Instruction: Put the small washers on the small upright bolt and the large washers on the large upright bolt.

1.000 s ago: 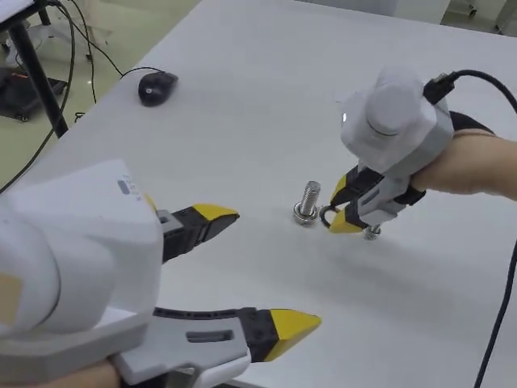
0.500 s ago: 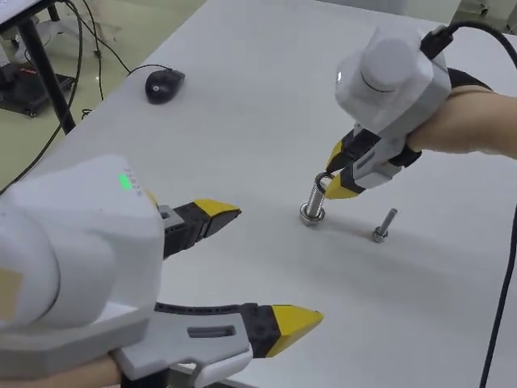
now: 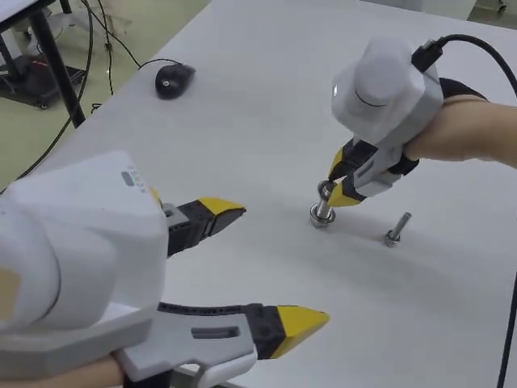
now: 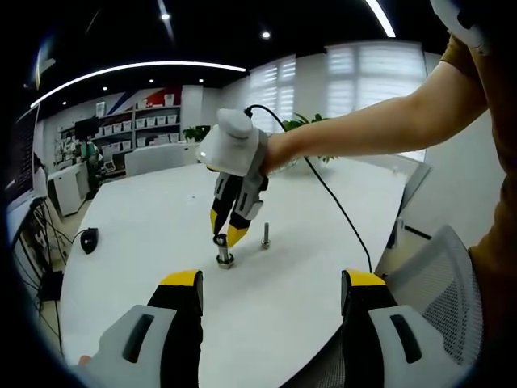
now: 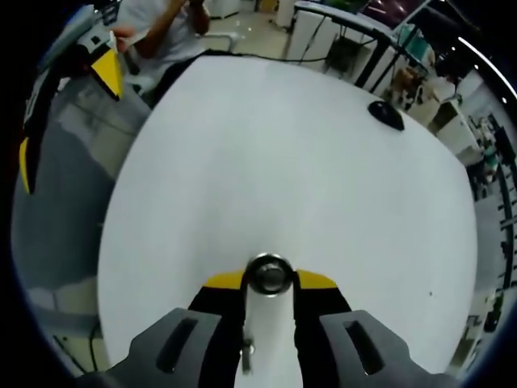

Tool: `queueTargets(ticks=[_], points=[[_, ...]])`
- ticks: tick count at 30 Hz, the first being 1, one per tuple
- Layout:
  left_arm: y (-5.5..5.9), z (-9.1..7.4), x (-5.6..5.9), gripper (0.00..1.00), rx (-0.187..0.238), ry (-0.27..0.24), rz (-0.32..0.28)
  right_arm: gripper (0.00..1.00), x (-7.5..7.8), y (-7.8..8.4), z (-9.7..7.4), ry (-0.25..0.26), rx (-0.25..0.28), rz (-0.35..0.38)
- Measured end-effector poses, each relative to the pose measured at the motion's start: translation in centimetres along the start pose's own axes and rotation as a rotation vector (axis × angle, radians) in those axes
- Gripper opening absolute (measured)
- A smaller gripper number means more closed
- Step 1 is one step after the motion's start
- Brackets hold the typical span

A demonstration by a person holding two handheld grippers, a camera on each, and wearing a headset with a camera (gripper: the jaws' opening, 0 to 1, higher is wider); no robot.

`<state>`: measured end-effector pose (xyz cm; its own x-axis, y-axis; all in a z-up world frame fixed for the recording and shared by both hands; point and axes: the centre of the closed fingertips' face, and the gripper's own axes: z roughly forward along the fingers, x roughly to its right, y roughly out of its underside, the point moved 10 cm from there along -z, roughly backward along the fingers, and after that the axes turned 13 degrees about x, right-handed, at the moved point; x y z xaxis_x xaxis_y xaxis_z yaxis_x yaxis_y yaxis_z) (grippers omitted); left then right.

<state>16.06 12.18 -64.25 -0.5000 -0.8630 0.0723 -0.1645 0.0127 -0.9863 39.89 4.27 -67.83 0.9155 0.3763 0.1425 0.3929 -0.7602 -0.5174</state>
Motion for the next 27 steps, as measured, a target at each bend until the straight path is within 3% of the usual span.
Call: queueTargets(ticks=[24,27], points=[[0.5,0.0,-0.5,0.69,-0.018,-0.016,-0.013,0.23,0.3,1.9,3.2,-0.034,-0.007,0.022],[0.5,0.0,-0.5,0.69,-0.021,-0.015,-0.014,0.23,0.1,2.0,3.4,-0.046,0.004,-0.006]])
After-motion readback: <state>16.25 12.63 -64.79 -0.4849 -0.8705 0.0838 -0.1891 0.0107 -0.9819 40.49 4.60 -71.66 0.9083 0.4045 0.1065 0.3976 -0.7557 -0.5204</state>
